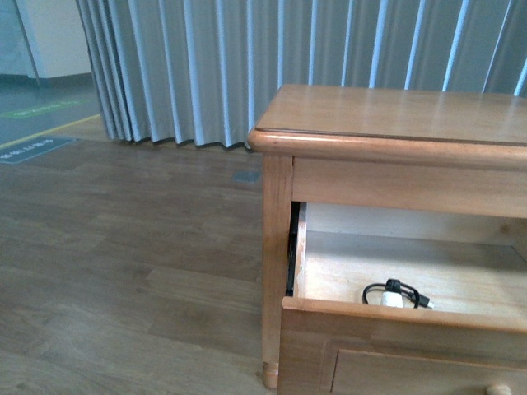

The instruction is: Put charger into drawer

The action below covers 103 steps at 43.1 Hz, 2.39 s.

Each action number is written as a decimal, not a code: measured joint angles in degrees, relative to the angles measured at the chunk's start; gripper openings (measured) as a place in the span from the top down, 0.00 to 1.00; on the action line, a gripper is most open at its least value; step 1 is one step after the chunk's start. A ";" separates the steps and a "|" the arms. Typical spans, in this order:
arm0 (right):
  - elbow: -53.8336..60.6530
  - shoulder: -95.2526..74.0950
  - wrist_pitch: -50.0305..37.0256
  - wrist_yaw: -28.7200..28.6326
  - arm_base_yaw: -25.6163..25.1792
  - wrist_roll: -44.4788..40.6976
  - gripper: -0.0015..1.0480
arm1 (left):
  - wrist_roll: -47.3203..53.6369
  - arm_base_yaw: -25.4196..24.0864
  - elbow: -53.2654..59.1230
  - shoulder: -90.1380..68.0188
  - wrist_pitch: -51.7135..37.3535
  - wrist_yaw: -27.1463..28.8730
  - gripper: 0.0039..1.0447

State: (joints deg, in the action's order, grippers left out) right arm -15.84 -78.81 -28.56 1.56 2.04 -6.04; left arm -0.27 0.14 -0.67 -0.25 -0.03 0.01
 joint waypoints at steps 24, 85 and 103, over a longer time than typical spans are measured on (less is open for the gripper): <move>-27.08 -32.46 -12.68 5.07 6.54 -0.13 0.08 | 0.00 0.00 0.02 0.00 0.00 0.00 0.06; 8.20 41.79 1.38 -1.09 -1.46 5.46 0.25 | 0.02 0.00 0.00 0.00 0.00 0.00 0.06; 13.22 53.90 6.47 -1.46 -1.92 5.49 0.98 | 0.00 0.00 0.00 0.00 0.00 0.00 0.06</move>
State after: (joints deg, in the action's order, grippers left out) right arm -2.61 -24.91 -22.09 0.10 0.12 -0.56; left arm -0.27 0.14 -0.67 -0.25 -0.03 0.01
